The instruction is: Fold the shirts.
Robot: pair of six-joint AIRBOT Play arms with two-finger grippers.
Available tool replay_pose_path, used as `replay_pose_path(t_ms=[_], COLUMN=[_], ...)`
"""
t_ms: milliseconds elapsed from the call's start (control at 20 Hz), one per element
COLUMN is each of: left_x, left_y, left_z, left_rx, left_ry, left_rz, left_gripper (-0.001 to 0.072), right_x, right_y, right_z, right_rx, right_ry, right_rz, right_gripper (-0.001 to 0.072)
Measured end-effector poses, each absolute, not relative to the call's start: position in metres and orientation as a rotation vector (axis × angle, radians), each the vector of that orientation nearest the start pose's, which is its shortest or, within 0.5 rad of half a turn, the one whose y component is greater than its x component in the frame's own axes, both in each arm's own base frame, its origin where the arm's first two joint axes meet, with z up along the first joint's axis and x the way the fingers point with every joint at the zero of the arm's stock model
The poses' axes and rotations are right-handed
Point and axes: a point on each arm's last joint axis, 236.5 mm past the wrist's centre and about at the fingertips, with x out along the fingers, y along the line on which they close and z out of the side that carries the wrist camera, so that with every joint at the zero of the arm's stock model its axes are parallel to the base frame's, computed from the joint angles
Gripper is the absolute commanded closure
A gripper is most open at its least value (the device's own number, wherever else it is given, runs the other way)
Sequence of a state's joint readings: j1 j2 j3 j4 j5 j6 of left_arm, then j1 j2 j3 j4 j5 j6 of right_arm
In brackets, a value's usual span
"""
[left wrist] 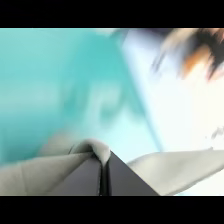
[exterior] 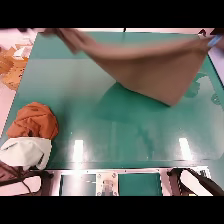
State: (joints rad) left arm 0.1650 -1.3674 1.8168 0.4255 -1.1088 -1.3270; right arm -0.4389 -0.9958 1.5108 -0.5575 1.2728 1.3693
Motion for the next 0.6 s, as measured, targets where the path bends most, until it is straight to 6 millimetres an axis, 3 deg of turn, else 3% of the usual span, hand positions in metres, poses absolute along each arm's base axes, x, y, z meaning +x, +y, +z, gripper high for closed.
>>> replay_pose_path(t_ms=[50, 150, 300, 450, 600], left_x=[0.452, 0.408, 0.334, 0.263, 0.230], left_y=[-0.109, -0.104, -0.103, -0.108, -0.109], left_z=[0.400, 0.471, 0.550, 0.599, 0.615], left_rx=[-0.632, -0.611, -0.572, -0.525, -0.476], left_ry=[0.317, 0.136, -0.098, -0.267, -0.345], left_rz=[-0.705, -0.704, -0.701, -0.709, -0.686], left_gripper=[0.0684, 0.0684, 0.0684, 0.0684, 0.0684], right_x=[0.357, 0.323, 0.271, 0.234, 0.219], right_y=[0.038, 0.046, 0.067, 0.082, 0.088], right_z=[0.383, 0.453, 0.524, 0.556, 0.562], right_rx=[0.519, 0.426, 0.318, 0.259, 0.236], right_ry=[0.376, 0.219, 0.033, -0.075, -0.100], right_rz=[0.442, 0.435, 0.433, 0.421, 0.408], right_gripper=[0.0694, 0.0694, 0.0693, 0.0694, 0.0694])
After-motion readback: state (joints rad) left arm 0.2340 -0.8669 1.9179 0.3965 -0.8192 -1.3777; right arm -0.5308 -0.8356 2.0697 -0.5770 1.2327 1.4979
